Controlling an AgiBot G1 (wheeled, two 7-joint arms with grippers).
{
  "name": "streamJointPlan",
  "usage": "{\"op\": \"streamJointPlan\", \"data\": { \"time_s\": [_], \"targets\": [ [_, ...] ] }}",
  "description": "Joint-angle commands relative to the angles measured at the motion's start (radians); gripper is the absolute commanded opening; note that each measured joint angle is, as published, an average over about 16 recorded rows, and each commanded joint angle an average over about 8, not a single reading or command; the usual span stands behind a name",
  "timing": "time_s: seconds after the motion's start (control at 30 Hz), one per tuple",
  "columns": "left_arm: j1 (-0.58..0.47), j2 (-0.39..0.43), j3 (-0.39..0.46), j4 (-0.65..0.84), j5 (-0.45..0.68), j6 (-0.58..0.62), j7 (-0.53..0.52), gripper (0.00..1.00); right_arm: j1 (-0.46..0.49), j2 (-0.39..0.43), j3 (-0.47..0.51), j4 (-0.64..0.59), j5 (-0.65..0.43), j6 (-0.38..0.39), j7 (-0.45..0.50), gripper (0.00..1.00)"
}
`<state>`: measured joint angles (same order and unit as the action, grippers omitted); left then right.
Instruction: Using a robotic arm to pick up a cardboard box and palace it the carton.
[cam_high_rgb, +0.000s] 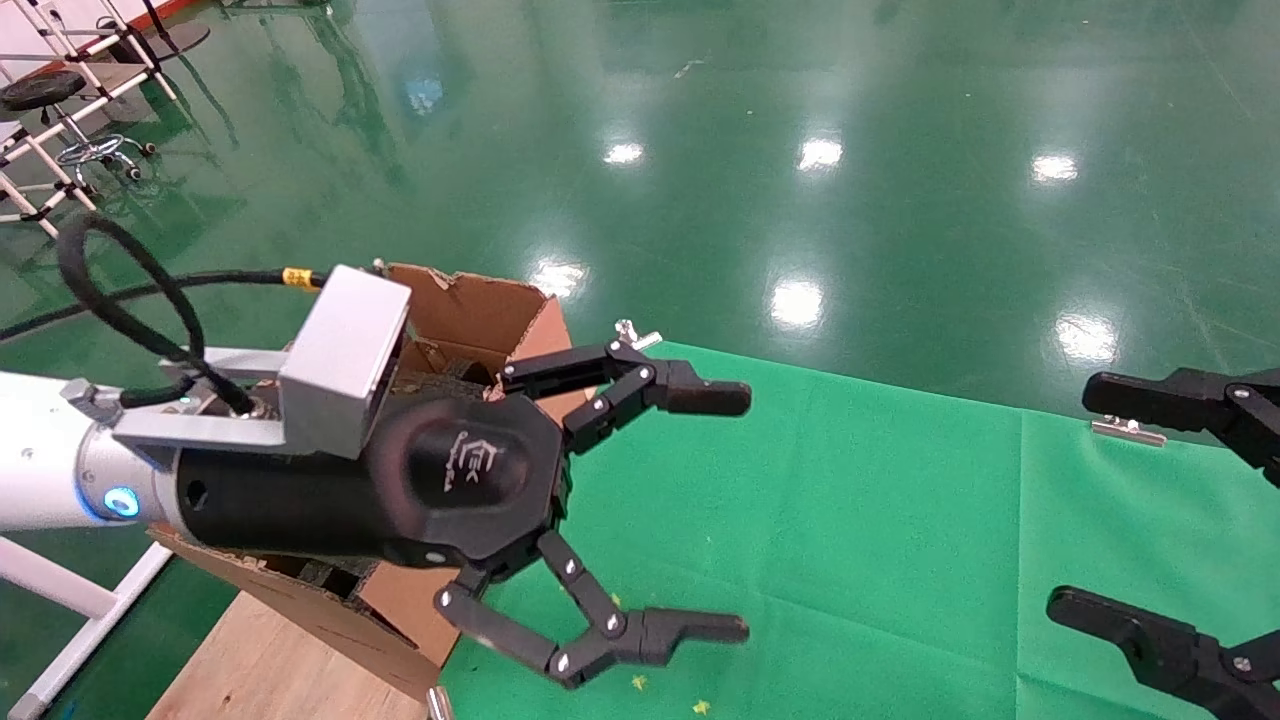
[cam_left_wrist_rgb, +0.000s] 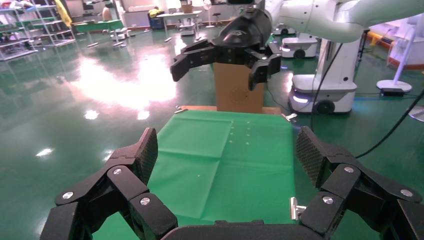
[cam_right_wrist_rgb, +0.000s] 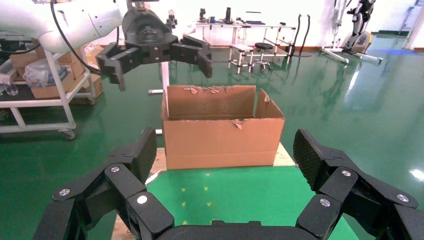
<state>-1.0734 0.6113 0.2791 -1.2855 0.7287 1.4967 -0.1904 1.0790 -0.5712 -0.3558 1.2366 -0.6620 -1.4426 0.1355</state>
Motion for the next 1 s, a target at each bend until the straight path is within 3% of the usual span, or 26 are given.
{"op": "streamJointPlan", "data": {
  "time_s": [0.03,1.0],
  "targets": [
    [0.014,0.0,-0.004,-0.02,-0.017,0.004,0.011,1.0,0.0,0.0,0.0,0.0,0.0,0.0,0.0,1.0],
    [0.0,0.0,0.0,0.001,0.001,-0.001,0.002,1.0,0.0,0.0,0.0,0.0,0.0,0.0,0.0,1.0]
  ]
}}
